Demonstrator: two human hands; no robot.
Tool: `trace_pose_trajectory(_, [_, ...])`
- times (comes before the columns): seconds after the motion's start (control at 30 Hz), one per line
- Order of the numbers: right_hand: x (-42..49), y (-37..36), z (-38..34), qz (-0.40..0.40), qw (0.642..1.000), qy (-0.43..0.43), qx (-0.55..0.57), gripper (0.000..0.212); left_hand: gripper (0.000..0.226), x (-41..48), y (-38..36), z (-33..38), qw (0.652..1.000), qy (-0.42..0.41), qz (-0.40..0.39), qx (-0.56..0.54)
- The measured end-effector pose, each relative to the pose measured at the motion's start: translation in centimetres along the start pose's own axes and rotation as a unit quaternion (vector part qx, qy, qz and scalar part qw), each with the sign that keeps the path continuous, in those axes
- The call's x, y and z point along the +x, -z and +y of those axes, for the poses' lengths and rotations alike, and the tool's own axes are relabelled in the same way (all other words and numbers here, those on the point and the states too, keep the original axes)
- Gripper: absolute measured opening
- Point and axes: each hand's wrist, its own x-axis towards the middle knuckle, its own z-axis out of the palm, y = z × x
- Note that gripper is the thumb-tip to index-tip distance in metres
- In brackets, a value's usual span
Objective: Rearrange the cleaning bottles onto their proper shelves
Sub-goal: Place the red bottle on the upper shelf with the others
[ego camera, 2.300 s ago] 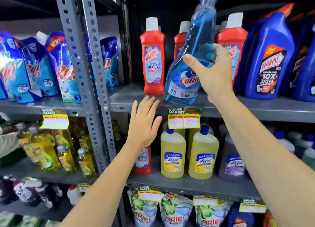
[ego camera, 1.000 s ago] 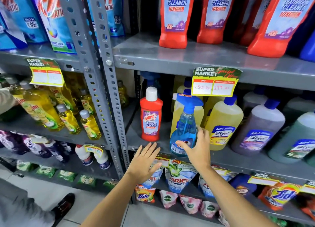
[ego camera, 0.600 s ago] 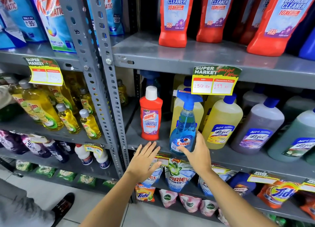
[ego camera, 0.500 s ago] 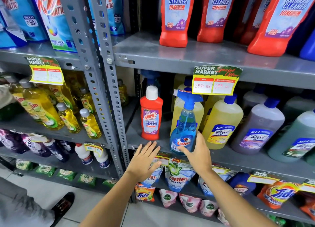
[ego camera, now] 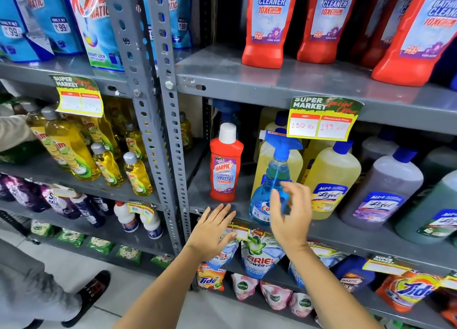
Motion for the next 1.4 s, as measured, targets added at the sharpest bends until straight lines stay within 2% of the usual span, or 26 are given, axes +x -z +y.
trace_pose_trajectory(0.03, [0.8,-0.9,-1.4,-0.022,0.999,0.035,0.014,0.023,0.065,0.0,-0.1,0.0,1.000,0.001,-0.002,0.005])
trace_pose_trajectory(0.1, [2.8,-3.1,-4.1,-0.101,0.995,0.026,0.005,0.027,0.066,-0.1,-0.1,0.0,1.000,0.001,-0.005,0.015])
trace_pose_trajectory(0.23, [5.6,-8.0,-6.1,-0.218,0.960,-0.153,-0.088,0.065,0.065,-0.2,-0.2,0.1,1.000,-0.001,-0.006,0.029])
trace_pose_trajectory(0.33, [6.4,-10.7,-5.6,-0.246,0.921,-0.299,-0.055,0.085,0.064,-0.3,-0.1,0.1,1.000,-0.005,0.003,0.021])
trace_pose_trajectory(0.47, [6.4,-12.4,-3.4,-0.274,0.881,-0.385,0.021,0.072,0.062,-0.3,-0.2,0.1,1.000,-0.008,0.017,0.018])
trace_pose_trajectory(0.6, [6.2,-12.6,-2.0,-0.284,0.867,-0.405,0.060,0.055,0.062,-0.4,-0.1,0.1,1.000,-0.004,0.011,0.028])
trace_pose_trajectory(0.8, [5.0,-11.9,-3.1,-0.256,0.898,-0.357,0.038,0.055,0.062,-0.4,0.5,0.3,1.000,0.003,-0.008,0.013])
trace_pose_trajectory(0.97, [5.9,-8.6,-6.7,-0.256,0.908,-0.312,0.116,0.045,0.064,-1.1,1.4,0.6,0.999,0.005,-0.027,0.032])
trace_pose_trajectory(1.1, [8.5,-3.1,-11.2,-0.238,0.924,-0.226,0.198,0.035,0.062,-2.2,3.8,1.0,1.000,0.002,-0.006,0.008])
trace_pose_trajectory(1.23, [14.0,3.1,-15.4,-0.182,0.938,-0.142,0.257,0.035,0.052,-1.8,9.5,3.2,0.987,-0.035,0.110,-0.107])
trace_pose_trajectory(1.3, [17.8,6.2,-17.0,-0.148,0.945,-0.099,0.273,0.032,0.045,-0.9,13.6,4.5,0.973,-0.083,0.193,-0.094])
trace_pose_trajectory(1.4, [23.3,9.7,-18.4,-0.091,0.962,-0.036,0.256,0.026,0.031,0.9,20.6,6.1,0.933,-0.166,0.314,-0.058])
